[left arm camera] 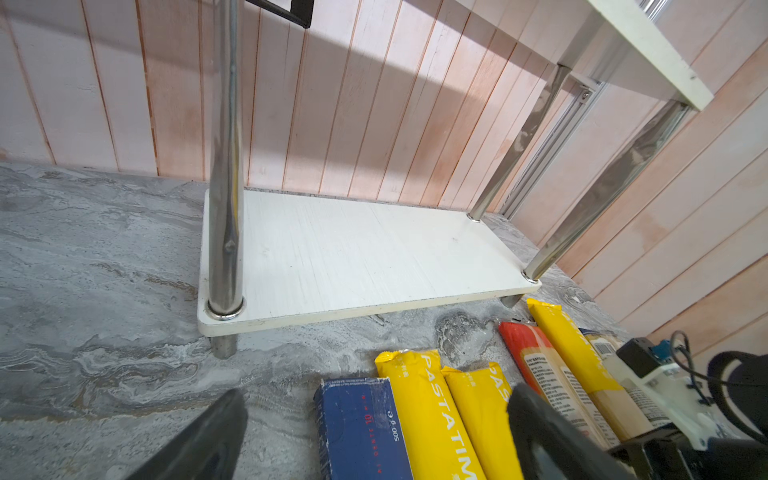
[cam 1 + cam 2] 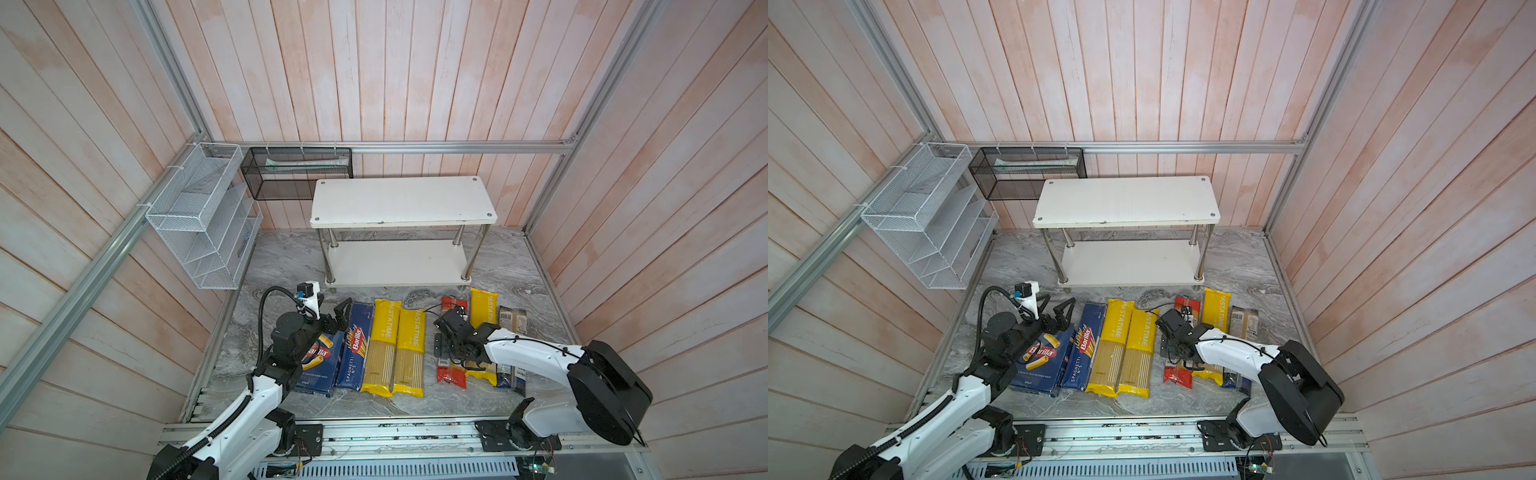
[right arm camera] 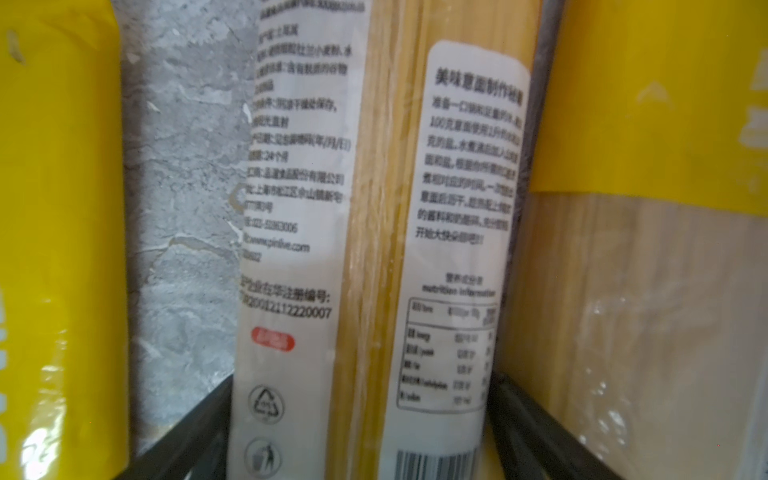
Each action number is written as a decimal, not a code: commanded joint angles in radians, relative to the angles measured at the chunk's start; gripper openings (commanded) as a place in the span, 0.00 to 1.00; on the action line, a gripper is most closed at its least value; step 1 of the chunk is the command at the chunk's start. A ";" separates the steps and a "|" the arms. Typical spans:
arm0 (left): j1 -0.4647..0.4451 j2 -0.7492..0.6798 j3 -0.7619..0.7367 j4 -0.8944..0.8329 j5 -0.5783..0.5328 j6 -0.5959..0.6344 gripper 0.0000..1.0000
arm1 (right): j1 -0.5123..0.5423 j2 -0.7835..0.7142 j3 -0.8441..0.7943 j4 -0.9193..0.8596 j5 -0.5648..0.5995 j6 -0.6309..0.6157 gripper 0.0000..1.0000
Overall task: Place and organize the pasta boxes and bags onto the shelf
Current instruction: 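Lower the right gripper onto the red-and-clear spaghetti bag and align fingers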
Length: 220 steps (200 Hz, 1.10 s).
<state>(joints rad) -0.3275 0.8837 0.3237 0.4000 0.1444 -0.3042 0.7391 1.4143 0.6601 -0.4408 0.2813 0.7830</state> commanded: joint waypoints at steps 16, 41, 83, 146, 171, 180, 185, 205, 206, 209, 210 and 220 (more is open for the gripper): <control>-0.003 -0.008 -0.011 -0.003 -0.032 -0.007 1.00 | 0.004 0.054 0.012 -0.017 0.027 0.007 0.92; -0.003 -0.019 -0.012 -0.006 -0.026 -0.009 1.00 | 0.004 0.082 0.033 -0.018 0.048 -0.009 0.92; -0.002 -0.028 -0.014 -0.013 -0.037 -0.005 1.00 | 0.008 0.096 0.021 0.017 0.030 -0.025 0.92; -0.002 -0.017 -0.012 -0.008 -0.035 -0.006 1.00 | 0.083 0.144 0.015 0.009 0.047 -0.032 0.87; -0.002 -0.013 -0.021 0.006 -0.042 -0.003 1.00 | 0.103 0.139 0.010 -0.016 0.058 -0.012 0.87; -0.003 -0.012 -0.019 0.001 -0.044 -0.002 1.00 | 0.102 0.130 0.002 -0.026 0.059 0.001 0.87; -0.002 -0.011 -0.015 -0.006 -0.045 -0.001 1.00 | 0.103 0.127 -0.003 -0.026 0.058 0.004 0.88; -0.003 -0.008 -0.018 0.002 -0.042 -0.001 1.00 | 0.102 0.105 -0.031 -0.010 0.046 0.015 0.89; -0.002 -0.007 -0.018 0.002 -0.042 -0.001 1.00 | 0.102 0.104 -0.032 -0.008 0.046 0.015 0.89; -0.002 -0.006 -0.018 0.003 -0.043 0.000 1.00 | 0.101 0.101 -0.036 -0.005 0.044 0.018 0.89; -0.002 -0.005 -0.019 0.003 -0.043 0.000 1.00 | 0.100 0.100 -0.037 -0.004 0.043 0.018 0.89; -0.002 0.000 -0.020 0.004 -0.043 -0.002 1.00 | 0.099 0.093 -0.046 0.005 0.030 0.021 0.89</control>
<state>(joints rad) -0.3275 0.8742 0.3229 0.3927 0.1181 -0.3077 0.8261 1.4956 0.6804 -0.3477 0.3767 0.7979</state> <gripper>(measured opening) 0.998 0.887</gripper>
